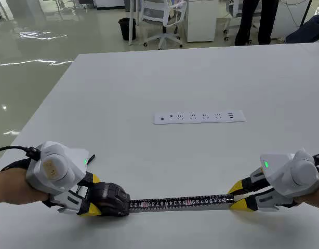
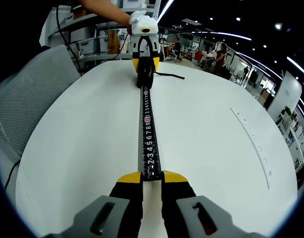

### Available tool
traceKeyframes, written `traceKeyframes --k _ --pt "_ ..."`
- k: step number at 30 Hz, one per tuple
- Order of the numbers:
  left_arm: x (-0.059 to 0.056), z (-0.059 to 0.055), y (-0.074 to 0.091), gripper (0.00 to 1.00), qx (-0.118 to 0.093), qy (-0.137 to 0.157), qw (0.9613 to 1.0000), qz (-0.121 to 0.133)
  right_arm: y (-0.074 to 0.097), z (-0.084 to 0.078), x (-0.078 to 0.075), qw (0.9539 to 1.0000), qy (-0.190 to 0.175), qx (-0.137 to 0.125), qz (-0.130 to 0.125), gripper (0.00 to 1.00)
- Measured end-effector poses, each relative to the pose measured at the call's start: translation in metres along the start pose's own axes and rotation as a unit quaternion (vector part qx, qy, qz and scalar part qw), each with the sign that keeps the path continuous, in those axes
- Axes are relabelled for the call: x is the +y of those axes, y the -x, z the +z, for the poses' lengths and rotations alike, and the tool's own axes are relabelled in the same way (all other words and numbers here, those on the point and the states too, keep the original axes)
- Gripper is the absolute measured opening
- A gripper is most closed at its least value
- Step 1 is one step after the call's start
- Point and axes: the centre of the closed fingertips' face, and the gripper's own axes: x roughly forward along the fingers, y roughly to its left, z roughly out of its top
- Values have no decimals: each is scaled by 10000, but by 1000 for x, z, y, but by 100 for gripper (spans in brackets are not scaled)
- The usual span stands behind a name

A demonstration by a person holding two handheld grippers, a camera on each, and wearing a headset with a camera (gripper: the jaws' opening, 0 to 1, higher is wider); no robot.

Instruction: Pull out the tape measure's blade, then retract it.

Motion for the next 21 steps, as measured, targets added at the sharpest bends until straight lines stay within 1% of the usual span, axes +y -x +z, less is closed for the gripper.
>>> traceKeyframes --k 8,10,15,17,20,21 --pt "0 0 0 27 26 37 10000 -18 -1 1 1 10000 -36 58 1 13" --pt "0 0 0 27 43 36 10000 -42 -1 1 1 9999 -58 100 22 13" --pt "0 1 0 28 77 103 9999 -82 -1 2 -2 9997 -56 235 -17 14" --pt "-1 1 0 28 93 85 9999 -102 -1 1 -2 9994 -147 299 -39 15" --pt "0 1 0 28 115 67 9998 -153 -1 -1 -3 9992 -76 376 -95 16" --pt "0 1 0 28 128 63 9998 -161 -1 1 -3 9993 -77 349 -94 18"
